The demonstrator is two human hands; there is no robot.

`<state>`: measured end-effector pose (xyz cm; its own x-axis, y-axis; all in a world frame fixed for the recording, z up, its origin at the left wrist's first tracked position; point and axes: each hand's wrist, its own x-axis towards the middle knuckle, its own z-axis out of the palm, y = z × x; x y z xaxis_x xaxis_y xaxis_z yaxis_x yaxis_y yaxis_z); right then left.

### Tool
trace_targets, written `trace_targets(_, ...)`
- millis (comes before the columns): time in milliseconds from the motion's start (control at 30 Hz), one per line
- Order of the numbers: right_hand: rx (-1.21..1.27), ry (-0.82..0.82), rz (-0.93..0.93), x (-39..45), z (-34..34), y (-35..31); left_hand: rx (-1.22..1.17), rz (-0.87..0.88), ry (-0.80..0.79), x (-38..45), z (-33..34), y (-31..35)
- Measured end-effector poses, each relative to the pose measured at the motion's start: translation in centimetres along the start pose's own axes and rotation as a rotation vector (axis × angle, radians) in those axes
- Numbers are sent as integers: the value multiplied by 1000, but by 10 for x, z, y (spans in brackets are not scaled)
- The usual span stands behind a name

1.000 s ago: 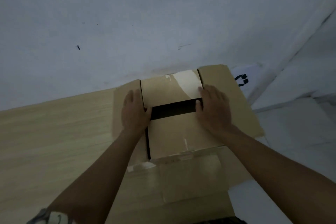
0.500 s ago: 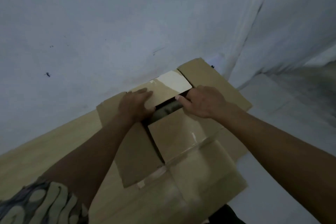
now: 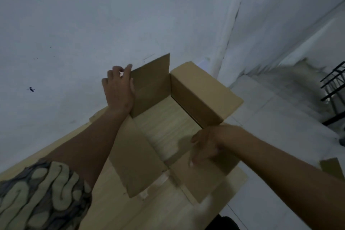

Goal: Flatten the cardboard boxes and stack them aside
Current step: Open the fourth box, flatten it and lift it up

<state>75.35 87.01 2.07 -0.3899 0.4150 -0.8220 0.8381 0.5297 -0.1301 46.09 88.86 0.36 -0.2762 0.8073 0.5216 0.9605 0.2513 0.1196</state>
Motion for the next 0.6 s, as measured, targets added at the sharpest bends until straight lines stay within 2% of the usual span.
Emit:
trace_targets(100,-78,189,-122,15,25,1,84,-61,-49,1,12,0)
trace_targets(300,-124,809,-280,51,64,17,215,-85,-213,14,38,-10)
trace_targets(433,-92,1109,-325,68,76,19,171,-89,-415,9,63,-19)
trace_targets(500,-73,1194,-353,73,80,20,99,-105,-489,1,73,-18)
trace_targets(600,-33,1276,-375,79,82,19,65,-131,-487,-5,78,-14)
